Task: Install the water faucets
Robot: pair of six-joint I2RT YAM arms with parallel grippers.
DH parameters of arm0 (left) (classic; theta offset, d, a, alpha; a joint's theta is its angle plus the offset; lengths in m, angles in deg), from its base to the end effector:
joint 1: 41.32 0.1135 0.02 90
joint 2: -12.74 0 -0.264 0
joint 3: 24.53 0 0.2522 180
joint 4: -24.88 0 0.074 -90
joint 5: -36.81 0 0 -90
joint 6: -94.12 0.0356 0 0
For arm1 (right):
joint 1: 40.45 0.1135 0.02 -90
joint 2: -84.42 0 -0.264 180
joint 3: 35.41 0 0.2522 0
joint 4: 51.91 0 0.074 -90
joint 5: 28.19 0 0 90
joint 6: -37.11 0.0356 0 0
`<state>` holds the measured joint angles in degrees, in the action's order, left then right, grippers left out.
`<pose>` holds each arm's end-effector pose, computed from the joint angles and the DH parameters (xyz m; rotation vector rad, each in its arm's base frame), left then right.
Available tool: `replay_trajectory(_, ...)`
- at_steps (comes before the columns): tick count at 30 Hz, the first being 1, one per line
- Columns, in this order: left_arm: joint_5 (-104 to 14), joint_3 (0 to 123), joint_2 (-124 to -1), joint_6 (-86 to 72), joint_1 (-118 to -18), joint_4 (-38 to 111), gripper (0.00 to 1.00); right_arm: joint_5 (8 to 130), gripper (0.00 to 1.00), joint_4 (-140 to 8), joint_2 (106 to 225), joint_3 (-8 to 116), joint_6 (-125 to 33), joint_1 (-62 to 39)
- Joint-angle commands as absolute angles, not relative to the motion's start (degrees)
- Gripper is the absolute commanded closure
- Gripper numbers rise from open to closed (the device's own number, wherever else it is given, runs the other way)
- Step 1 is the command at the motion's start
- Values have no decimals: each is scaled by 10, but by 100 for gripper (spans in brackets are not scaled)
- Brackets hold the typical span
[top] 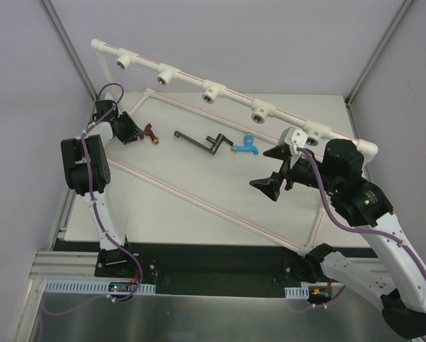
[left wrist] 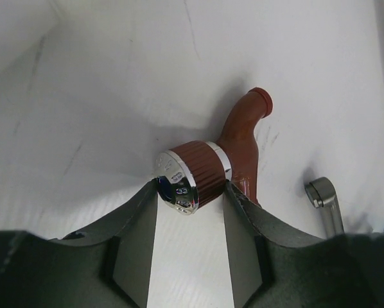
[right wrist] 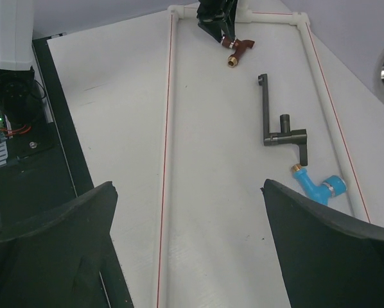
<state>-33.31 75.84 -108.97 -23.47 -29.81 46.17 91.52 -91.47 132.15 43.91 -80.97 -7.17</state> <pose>0.4657 0.0825 0.1735 -0.6069 2.2407 -0.5437 0.1250 0.1032 0.4264 -1.1860 1.2424 0.5095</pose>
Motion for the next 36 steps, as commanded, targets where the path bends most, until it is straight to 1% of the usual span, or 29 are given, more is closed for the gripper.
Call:
replay_trajectory(1, -316, 711, -1058, -234, -324, 475, 70, 933, 0, -888, 1313, 431, -793, -60)
replay_trajectory(6, -331, 646, -1010, -233, -384, 471, 74, 931, 0, -883, 1324, 423, -795, -45)
replay_trajectory(10, -353, 545, -955, -261, -440, 435, 74, 921, 0, -885, 1333, 419, -797, -31)
replay_trajectory(12, -366, 516, -925, -265, -470, 412, 62, 916, 0, -885, 1337, 416, -799, -23)
replay_trajectory(13, -375, 495, -914, -261, -478, 408, 57, 910, 0, -886, 1339, 415, -801, -20)
replay_trajectory(14, -382, 483, -903, -259, -483, 401, 50, 907, 0, -887, 1341, 412, -801, -14)
replay_trajectory(17, -401, 434, -849, -231, -492, 341, 37, 901, 0, -887, 1350, 410, -804, -2)
replay_trajectory(18, -405, 423, -826, -217, -494, 327, 27, 899, 0, -889, 1357, 410, -805, 2)
replay_trajectory(19, -406, 407, -816, -185, -498, 300, 22, 898, 0, -890, 1362, 410, -806, 6)
replay_trajectory(20, -405, 401, -810, -166, -501, 287, 17, 899, 0, -890, 1367, 410, -808, 12)
replay_trajectory(21, -402, 396, -808, -146, -503, 277, 15, 897, 0, -890, 1377, 409, -809, 16)
replay_trajectory(22, -374, 391, -811, -109, -504, 256, 14, 893, 0, -891, 1383, 410, -811, 18)
replay_trajectory(24, -340, 392, -833, -85, -505, 242, 13, 889, 0, -895, 1400, 414, -819, 31)
replay_trajectory(25, -298, 394, -843, -68, -505, 235, 14, 884, 1, -901, 1404, 416, -822, 34)
replay_trajectory(26, -288, 397, -852, -59, -512, 233, 15, 878, 0, -904, 1410, 418, -827, 44)
replay_trajectory(27, -283, 406, -867, -53, -517, 236, 16, 872, 1, -905, 1413, 419, -830, 48)
replay_trajectory(28, -285, 409, -875, -44, -522, 240, 18, 863, 3, -909, 1415, 419, -832, 52)
replay_trajectory(36, -290, 422, -910, -33, -551, 261, 28, 852, 3, -911, 1446, 420, -830, 67)
